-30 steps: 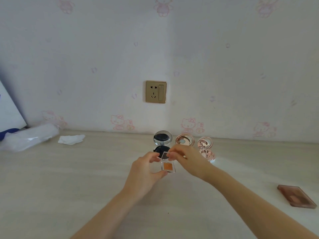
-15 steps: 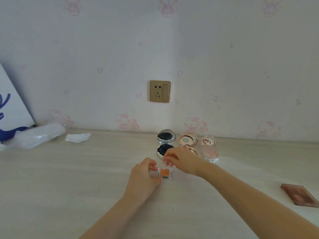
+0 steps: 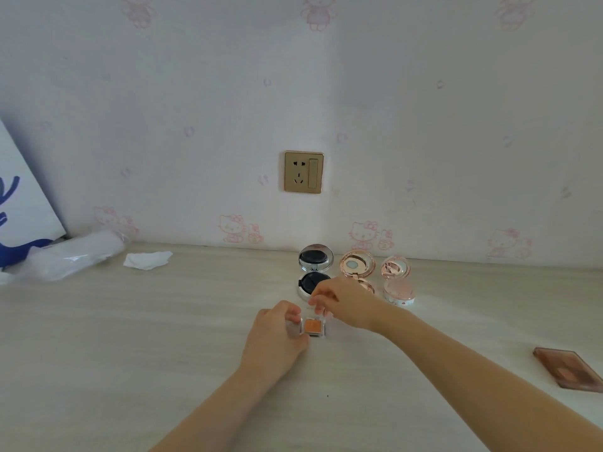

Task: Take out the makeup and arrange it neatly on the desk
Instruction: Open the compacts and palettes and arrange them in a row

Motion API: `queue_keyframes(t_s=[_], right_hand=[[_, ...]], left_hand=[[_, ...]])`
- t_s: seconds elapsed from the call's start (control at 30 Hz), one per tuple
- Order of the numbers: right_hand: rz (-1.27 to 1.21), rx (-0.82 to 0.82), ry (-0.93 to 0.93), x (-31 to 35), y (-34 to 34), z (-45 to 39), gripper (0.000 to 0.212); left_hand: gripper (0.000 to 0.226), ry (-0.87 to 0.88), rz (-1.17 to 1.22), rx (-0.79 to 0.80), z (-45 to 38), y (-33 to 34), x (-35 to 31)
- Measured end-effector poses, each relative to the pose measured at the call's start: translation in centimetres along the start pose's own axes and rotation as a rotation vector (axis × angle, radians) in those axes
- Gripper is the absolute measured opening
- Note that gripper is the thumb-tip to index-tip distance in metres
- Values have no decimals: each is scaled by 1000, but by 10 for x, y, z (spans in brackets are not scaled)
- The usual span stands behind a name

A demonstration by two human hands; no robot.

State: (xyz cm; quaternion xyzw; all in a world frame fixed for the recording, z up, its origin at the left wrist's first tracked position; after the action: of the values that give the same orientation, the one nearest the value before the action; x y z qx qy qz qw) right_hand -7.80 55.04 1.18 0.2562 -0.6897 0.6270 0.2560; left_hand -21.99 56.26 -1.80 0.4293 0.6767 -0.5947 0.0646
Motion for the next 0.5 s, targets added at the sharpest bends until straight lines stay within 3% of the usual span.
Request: queue_keyframes(t_s=[0.5], right_hand=[[80, -20, 7, 2, -14, 6, 21]], left_hand=[[38, 62, -78, -50, 6, -1, -6]])
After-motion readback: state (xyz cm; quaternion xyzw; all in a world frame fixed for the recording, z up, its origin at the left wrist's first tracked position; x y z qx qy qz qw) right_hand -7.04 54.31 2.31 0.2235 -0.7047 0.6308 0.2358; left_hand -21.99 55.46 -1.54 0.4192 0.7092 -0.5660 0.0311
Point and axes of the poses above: each hand's wrist, its own z-axis away from the middle knuckle, its own y-axis out of the palm, x = y × z, the point moved 8 cm from there along -z, towards the middle knuckle, and after that the axes turned 9 degrees about -z, right-handed, at the moved point
